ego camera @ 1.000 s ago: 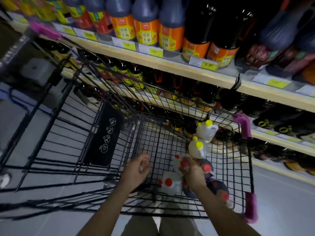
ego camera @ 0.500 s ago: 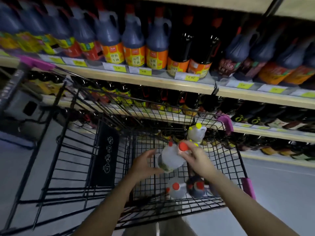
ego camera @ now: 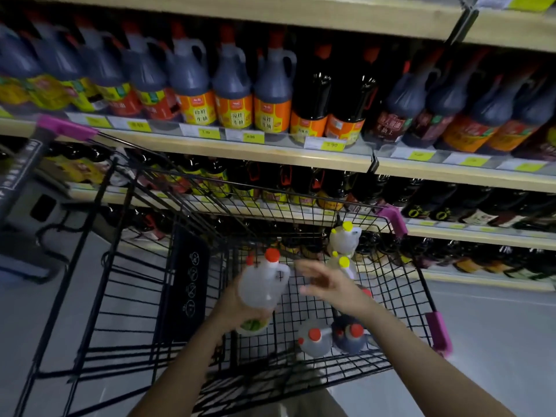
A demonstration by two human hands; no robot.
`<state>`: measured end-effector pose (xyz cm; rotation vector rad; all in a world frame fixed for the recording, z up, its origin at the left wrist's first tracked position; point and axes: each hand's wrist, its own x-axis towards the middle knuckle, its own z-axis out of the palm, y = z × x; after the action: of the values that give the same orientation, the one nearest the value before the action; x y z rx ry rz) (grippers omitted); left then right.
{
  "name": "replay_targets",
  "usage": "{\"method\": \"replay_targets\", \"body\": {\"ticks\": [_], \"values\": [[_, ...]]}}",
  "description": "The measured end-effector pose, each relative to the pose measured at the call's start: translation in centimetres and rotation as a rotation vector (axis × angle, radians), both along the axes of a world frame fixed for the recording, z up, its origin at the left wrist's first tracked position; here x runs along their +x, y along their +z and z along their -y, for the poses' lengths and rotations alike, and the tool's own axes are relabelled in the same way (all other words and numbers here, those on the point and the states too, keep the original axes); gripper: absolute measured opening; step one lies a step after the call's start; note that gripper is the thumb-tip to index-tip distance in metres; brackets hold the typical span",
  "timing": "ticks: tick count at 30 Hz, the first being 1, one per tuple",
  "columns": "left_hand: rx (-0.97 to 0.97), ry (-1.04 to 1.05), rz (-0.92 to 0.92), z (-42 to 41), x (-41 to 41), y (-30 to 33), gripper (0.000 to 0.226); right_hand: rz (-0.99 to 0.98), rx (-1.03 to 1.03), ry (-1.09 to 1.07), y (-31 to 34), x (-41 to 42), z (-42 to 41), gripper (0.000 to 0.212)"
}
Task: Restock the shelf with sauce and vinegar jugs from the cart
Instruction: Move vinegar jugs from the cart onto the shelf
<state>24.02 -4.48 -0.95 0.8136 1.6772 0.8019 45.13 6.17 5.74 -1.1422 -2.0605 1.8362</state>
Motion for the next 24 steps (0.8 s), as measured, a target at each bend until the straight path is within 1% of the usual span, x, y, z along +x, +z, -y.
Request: {"method": "replay_targets", "body": {"ticks": [3,5,7,9,11,13,15,17,20,22,24], "values": [[-0.097,0.02,-0.013,1.2,-0.7,-2.7,0.084,0.195,-0.087,0.073,-5.6,3.2,1.1,0.054],[-0.147,0.024,-0.007,1.8,-1.1,-4.3,0.09,0.359,-0.09,0.139,-9.6,4.4,2.2,0.058],[-0.157,0.022,-0.024,2.1,-1.1,-5.5,0.086,0.47,-0.025,0.228,-12.3,4.5,3.3,0.061],[-0.165,0.037,-0.014,2.3,-1.1,-6.2,0.076,0.566,0.122,0.325,-13.7,4.1,4.0,0.053],[-0.17,0.053,0.003,2.4,-1.2,-6.4,0.073,0.607,0.215,0.385,-14.0,3.7,4.2,0.044],[-0.169,0.063,0.013,2.5,-1.3,-5.9,0.074,0.629,0.242,0.383,-14.1,3.6,4.0,0.043],[-0.171,0.081,0.018,2.2,-1.5,-5.1,0.075,0.639,0.258,0.298,-13.3,3.8,3.6,0.043],[-0.151,0.082,0.02,1.8,-1.8,-3.8,0.076,0.579,0.251,0.128,-11.4,3.9,3.4,0.036],[-0.095,0.052,0.014,0.6,-1.9,-1.3,0.08,0.433,0.222,-0.098,-7.8,4.3,3.0,0.012],[-0.053,0.011,0.013,-0.5,-1.5,0.5,0.079,0.332,0.228,-0.236,-5.4,5.0,2.8,0.013],[-0.009,-0.041,0.014,-1.9,-0.8,2.4,0.077,0.258,0.226,-0.394,-2.9,5.8,2.6,0.021]]}}
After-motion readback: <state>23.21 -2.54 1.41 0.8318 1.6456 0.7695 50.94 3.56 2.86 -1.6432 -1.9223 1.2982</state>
